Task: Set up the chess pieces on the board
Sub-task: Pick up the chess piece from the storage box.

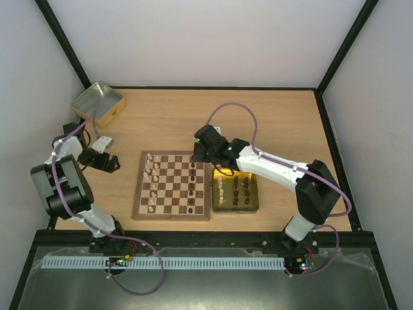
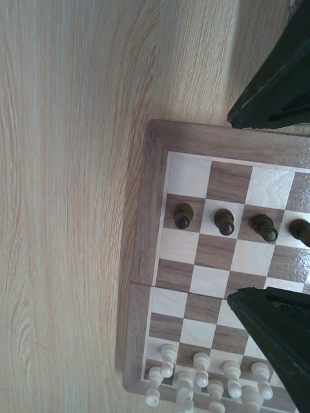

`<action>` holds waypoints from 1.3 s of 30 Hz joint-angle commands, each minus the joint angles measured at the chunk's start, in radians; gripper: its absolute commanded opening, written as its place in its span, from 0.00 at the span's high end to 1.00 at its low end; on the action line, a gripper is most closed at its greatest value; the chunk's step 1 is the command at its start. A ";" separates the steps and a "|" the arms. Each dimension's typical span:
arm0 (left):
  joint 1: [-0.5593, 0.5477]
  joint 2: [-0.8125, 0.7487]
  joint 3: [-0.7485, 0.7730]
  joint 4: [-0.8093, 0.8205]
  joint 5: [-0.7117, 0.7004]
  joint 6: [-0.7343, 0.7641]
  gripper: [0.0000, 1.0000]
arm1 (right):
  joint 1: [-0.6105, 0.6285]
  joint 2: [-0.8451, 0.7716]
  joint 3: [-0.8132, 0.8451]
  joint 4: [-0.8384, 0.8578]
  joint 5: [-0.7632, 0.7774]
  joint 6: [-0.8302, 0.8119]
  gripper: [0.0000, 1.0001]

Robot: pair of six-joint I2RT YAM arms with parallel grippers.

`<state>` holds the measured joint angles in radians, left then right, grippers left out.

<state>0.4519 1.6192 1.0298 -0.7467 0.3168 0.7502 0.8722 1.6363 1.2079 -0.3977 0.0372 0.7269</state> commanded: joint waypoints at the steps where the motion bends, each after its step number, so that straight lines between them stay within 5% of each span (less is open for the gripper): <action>1: -0.005 -0.035 -0.021 0.018 0.011 -0.038 0.01 | 0.023 0.021 0.082 -0.112 0.067 0.003 0.35; 7: -0.005 -0.122 -0.040 0.032 0.016 -0.075 0.01 | 0.027 -0.106 0.030 -0.266 0.228 0.046 0.48; 18: -0.013 -0.168 -0.081 0.043 0.034 -0.095 0.01 | 0.050 -0.252 -0.182 -0.297 0.054 0.146 0.52; 39: -0.016 -0.225 -0.189 0.076 0.000 -0.048 0.01 | 0.071 -0.075 -0.230 -0.197 0.023 0.147 0.65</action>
<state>0.4404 1.4143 0.8669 -0.6834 0.3279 0.6811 0.9493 1.5455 0.9905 -0.6167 0.0334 0.8692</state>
